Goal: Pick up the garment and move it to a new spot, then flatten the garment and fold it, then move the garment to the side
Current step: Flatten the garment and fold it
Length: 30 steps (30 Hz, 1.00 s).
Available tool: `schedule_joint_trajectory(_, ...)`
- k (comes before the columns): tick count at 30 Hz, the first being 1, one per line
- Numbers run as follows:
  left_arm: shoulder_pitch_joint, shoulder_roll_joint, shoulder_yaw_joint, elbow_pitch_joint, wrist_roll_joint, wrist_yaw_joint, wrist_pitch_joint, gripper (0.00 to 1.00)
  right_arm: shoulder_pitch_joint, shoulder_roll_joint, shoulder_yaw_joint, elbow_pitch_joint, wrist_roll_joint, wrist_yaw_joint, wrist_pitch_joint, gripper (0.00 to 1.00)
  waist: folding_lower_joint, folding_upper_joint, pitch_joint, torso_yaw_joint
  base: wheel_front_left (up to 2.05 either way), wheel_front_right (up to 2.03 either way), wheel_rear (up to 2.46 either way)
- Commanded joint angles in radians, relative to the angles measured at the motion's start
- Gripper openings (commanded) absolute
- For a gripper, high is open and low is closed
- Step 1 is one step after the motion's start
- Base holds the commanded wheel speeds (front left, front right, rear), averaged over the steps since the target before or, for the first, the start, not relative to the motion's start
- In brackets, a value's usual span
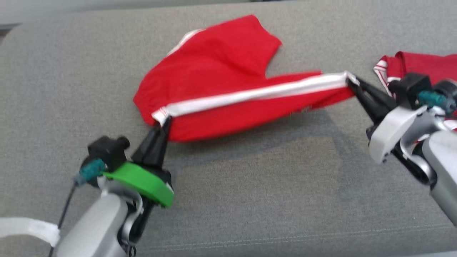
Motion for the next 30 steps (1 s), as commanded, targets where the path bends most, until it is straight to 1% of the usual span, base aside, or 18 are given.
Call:
schedule_joint_trajectory(1, 0.034, 0.010, -0.006, -0.005, 0.005, 0.012, 0.004, 0.00, 0.036, -0.009, 0.005, -0.018, 0.020, -0.002, 0.020, 0.00, 0.0001, 0.0000, -0.061, 0.003, 0.00, 0.00, 0.00)
schedule_joint_trajectory(5, 0.123, 0.012, -0.021, -0.036, -0.014, 0.044, 0.008, 0.00, 0.120, -0.052, 0.030, -0.098, 0.054, -0.002, 0.093, 0.00, 0.0001, 0.0000, -0.095, 0.001, 0.00, 0.00, 0.00)
schedule_joint_trajectory(11, 0.210, 0.022, -0.051, -0.084, -0.005, 0.084, 0.026, 0.00, 0.217, -0.088, 0.033, -0.168, 0.109, -0.002, 0.192, 0.00, 0.0001, 0.0000, -0.127, 0.006, 0.00, 0.00, 0.00)
schedule_joint_trajectory(15, 0.256, 0.039, -0.068, -0.121, 0.006, 0.112, 0.042, 0.00, 0.277, -0.102, 0.012, -0.218, 0.137, -0.002, 0.241, 0.00, 0.0001, 0.0000, -0.140, 0.013, 0.00, 0.00, 0.00)
schedule_joint_trajectory(20, 0.304, 0.053, -0.080, -0.168, 0.003, 0.139, 0.053, 0.00, 0.321, -0.099, -0.039, -0.271, 0.124, -0.002, 0.266, 0.00, 0.0001, 0.0000, -0.151, 0.018, 0.00, 0.00, 0.00)
schedule_joint_trajectory(24, 0.291, 0.046, -0.082, -0.185, 0.006, 0.139, 0.054, 0.00, 0.297, -0.082, -0.058, -0.280, 0.113, -0.002, 0.267, 0.00, 0.0001, 0.0000, -0.147, 0.024, 0.00, 0.00, 0.00)
schedule_joint_trajectory(26, 0.258, 0.035, -0.078, -0.184, 0.011, 0.131, 0.047, 0.00, 0.260, -0.071, -0.055, -0.274, 0.104, -0.002, 0.267, 0.00, 0.0001, 0.0000, -0.136, 0.029, 0.00, 0.00, 0.00)
schedule_joint_trajectory(30, 0.191, 0.008, -0.067, -0.149, 0.013, 0.114, 0.040, 0.00, 0.151, -0.047, -0.026, -0.220, 0.094, -0.002, 0.253, 0.00, 0.0001, 0.0000, -0.102, 0.047, 0.00, 0.00, 0.00)
